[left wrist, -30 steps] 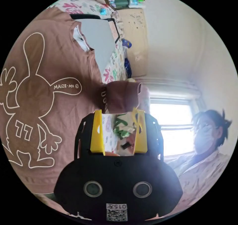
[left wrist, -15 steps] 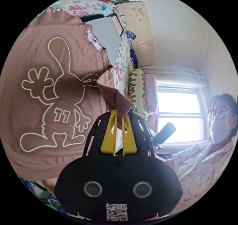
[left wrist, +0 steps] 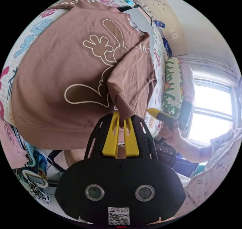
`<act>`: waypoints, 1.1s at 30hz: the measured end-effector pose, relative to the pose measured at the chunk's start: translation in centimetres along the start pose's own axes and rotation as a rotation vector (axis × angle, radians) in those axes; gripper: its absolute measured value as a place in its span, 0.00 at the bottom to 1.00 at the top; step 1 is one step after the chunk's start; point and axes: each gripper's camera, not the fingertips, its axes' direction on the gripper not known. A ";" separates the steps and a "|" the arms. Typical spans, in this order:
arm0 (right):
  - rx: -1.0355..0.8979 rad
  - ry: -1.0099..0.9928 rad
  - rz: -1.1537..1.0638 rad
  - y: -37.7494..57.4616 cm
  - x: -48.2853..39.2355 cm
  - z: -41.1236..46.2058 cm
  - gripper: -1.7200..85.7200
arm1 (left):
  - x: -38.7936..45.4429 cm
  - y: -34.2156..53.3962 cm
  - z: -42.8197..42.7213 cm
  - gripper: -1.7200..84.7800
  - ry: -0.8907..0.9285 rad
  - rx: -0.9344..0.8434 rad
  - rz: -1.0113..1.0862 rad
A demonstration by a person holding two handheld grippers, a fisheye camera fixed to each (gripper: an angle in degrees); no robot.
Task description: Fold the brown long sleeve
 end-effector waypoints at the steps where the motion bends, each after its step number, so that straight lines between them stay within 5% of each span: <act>1: 0.077 0.016 0.089 -1.9 3.7 -3.2 0.08 | -0.2 0.2 0.6 0.01 0.011 -0.003 -0.014; 7: 0.323 0.149 0.361 -12.3 18.7 -14.8 0.14 | -0.4 0.5 3.0 0.01 0.045 0.001 -0.062; 17: 0.243 0.092 0.479 -26.9 28.7 -20.4 0.07 | 1.8 0.0 7.2 0.01 0.123 -0.010 -0.074; 24: 0.285 0.150 0.539 -30.0 35.1 -26.9 0.02 | 2.4 -0.1 11.7 0.02 -0.055 -0.016 -0.097; 33: 0.143 0.214 0.092 -33.9 26.0 -25.5 0.01 | 0.8 3.0 13.4 0.07 -0.264 -0.025 -0.146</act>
